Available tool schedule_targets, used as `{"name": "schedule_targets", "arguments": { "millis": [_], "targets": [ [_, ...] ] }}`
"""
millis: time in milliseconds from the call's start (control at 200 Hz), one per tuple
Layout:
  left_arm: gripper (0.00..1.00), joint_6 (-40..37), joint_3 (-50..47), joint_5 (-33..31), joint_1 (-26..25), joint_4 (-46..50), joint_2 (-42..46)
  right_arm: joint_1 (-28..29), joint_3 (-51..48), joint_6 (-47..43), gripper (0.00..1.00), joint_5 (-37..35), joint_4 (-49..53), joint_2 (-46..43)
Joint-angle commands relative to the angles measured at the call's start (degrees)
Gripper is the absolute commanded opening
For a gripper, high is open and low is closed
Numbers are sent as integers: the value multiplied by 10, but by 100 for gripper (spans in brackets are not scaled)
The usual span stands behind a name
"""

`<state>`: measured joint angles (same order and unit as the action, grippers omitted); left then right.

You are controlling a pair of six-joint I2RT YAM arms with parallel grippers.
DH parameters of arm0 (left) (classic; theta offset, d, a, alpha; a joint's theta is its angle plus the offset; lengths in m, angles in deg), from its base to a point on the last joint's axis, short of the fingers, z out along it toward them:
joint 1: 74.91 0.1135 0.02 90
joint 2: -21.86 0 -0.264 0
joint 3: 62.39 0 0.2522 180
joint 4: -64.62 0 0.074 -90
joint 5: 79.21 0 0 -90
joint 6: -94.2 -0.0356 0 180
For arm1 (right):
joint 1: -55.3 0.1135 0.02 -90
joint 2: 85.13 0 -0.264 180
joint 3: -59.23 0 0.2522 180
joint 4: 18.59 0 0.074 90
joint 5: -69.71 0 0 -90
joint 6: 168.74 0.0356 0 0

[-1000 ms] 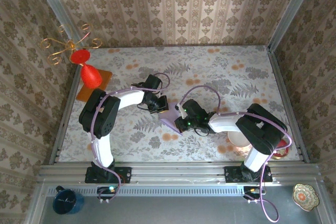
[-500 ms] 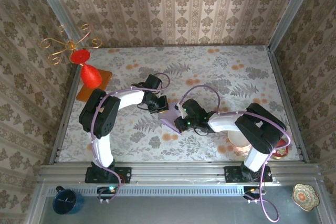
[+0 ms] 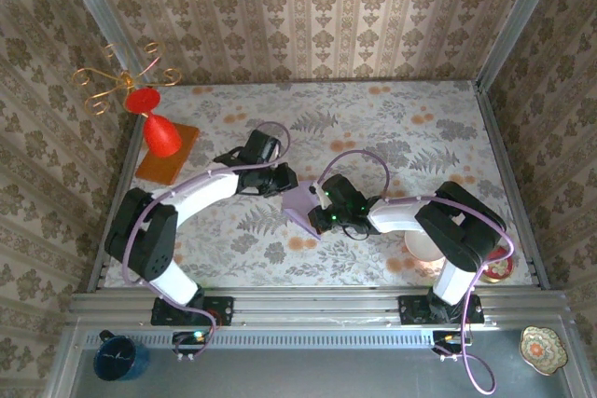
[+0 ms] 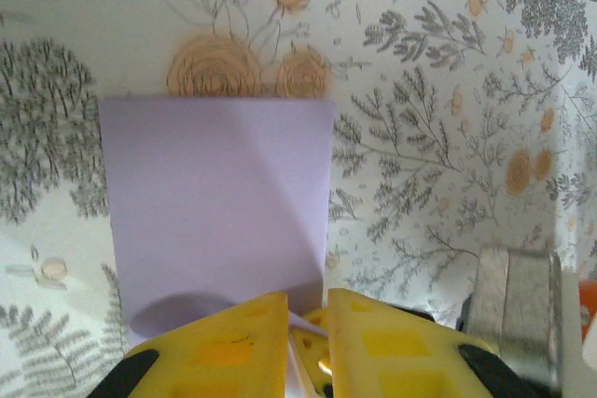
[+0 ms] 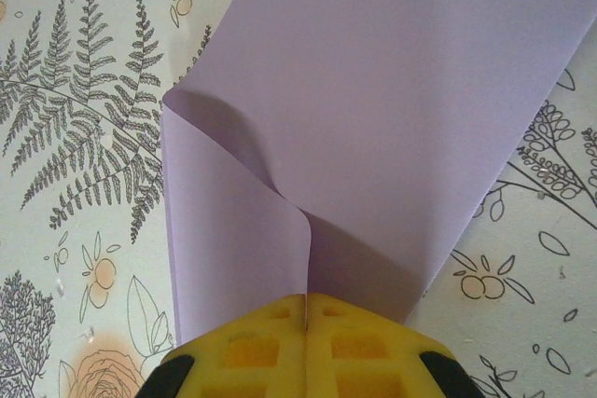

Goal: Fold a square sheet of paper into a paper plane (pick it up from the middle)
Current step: Third fold the triangle at the center of the table.

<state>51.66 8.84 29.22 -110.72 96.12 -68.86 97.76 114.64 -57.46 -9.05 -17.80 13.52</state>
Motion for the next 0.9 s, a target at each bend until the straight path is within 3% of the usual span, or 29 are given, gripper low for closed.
{"name": "schedule_targets", "arguments": {
  "millis": [0,445,895],
  "targets": [
    [18,64,-43,-14,-18,-18,17,-2,7,9,0,7,39,17],
    [8,151,-88,-1,-74,-100,-18,-7,5,11,0,6,39,18],
    [8,158,-115,-11,-78,-89,-21,-10,5,10,0,4,44,22]
  ]
}}
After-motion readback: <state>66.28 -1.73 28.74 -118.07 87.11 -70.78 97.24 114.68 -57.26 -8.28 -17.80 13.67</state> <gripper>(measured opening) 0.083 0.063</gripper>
